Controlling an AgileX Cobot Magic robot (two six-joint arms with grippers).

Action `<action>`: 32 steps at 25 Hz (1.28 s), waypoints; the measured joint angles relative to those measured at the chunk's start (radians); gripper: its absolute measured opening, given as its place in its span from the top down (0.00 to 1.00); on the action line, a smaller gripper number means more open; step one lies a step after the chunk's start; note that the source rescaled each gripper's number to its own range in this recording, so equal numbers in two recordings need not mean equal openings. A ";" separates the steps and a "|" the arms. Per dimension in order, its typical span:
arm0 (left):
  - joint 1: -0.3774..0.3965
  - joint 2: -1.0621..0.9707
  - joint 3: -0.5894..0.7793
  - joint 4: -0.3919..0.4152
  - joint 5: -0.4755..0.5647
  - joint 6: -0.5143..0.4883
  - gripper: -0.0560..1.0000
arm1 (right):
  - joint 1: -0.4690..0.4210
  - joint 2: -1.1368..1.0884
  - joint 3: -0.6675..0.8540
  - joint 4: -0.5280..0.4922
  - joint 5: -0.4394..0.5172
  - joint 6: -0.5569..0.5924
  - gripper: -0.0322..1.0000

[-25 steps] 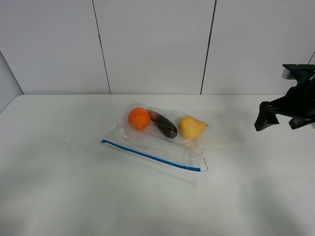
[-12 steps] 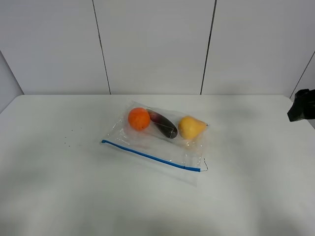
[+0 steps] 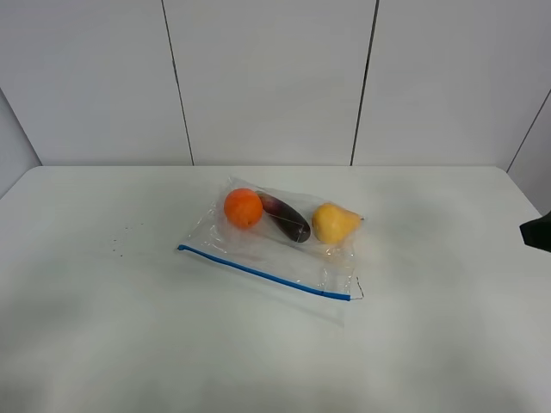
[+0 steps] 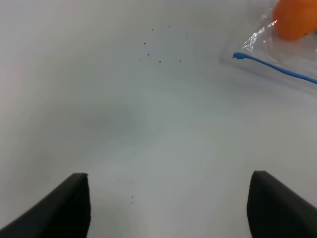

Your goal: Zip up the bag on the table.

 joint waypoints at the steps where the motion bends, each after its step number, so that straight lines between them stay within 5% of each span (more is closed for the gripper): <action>1: 0.000 0.000 0.000 0.000 0.000 0.000 0.11 | 0.000 -0.026 0.011 0.004 0.009 -0.005 0.00; 16: 0.000 0.000 0.000 0.000 0.000 0.000 0.11 | 0.000 -0.420 0.169 0.126 0.075 -0.074 0.00; 32: 0.000 0.000 0.000 0.000 0.000 0.000 0.11 | 0.000 -0.803 0.172 0.124 0.156 0.046 0.00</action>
